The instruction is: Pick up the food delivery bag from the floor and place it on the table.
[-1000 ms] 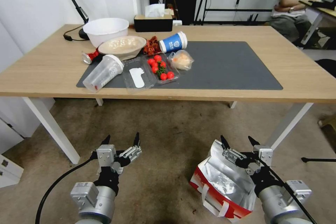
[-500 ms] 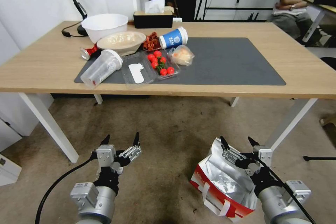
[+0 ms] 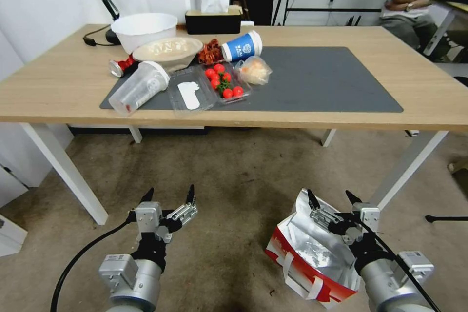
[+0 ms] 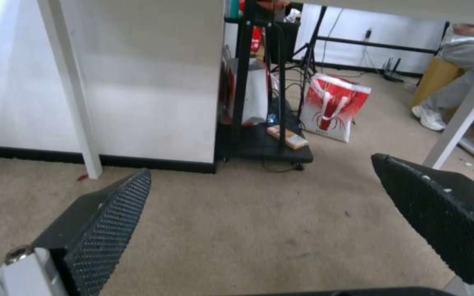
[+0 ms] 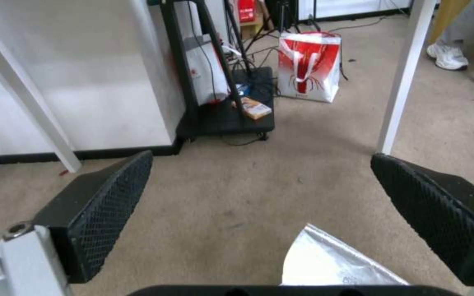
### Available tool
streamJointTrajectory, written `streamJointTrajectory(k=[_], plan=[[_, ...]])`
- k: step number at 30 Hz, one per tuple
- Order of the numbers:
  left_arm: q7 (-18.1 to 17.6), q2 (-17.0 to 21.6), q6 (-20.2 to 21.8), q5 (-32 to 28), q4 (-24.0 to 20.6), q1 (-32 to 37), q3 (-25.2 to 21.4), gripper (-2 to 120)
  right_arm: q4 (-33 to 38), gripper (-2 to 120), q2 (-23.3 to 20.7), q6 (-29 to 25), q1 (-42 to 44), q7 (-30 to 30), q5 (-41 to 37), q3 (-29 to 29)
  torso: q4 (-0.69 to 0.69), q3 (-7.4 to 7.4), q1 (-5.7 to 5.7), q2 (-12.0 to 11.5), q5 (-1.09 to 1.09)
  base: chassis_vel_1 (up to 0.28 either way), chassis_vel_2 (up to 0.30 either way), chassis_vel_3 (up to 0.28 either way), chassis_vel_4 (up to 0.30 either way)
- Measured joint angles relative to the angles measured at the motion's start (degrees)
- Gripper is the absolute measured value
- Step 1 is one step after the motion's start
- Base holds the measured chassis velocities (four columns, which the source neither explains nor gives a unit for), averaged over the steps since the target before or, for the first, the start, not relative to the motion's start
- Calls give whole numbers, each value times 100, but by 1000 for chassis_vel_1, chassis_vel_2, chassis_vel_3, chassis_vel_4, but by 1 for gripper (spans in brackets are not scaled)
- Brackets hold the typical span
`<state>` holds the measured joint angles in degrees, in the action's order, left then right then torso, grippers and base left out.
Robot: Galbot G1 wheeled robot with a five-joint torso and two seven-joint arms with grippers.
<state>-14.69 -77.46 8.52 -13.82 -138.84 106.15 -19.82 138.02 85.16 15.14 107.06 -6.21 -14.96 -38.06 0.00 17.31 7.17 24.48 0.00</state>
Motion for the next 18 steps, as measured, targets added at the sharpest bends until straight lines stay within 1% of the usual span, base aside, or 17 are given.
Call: streamJointTrajectory(k=[6,10,13,18], plan=[[-1,13,-15,0,13,7,-4,100,-1,100,-6,-16,-3,-6,8,4,0,-103,-51,-155,0,0,0,0,0],[0,1,-25,22,11,34,4,100,-4,100,-6,-30,-4,-6,12,10,1,-138,-74,-213,0,0,0,0,0],[-5,-17,-41,34,9,40,12,100,31,100,-1,-56,10,-7,112,7,0,-212,-111,-323,-1,0,0,0,0],[-11,-19,-53,35,11,40,11,100,33,100,-6,-92,21,-18,202,0,1,-270,-141,-412,0,0,0,0,0]])
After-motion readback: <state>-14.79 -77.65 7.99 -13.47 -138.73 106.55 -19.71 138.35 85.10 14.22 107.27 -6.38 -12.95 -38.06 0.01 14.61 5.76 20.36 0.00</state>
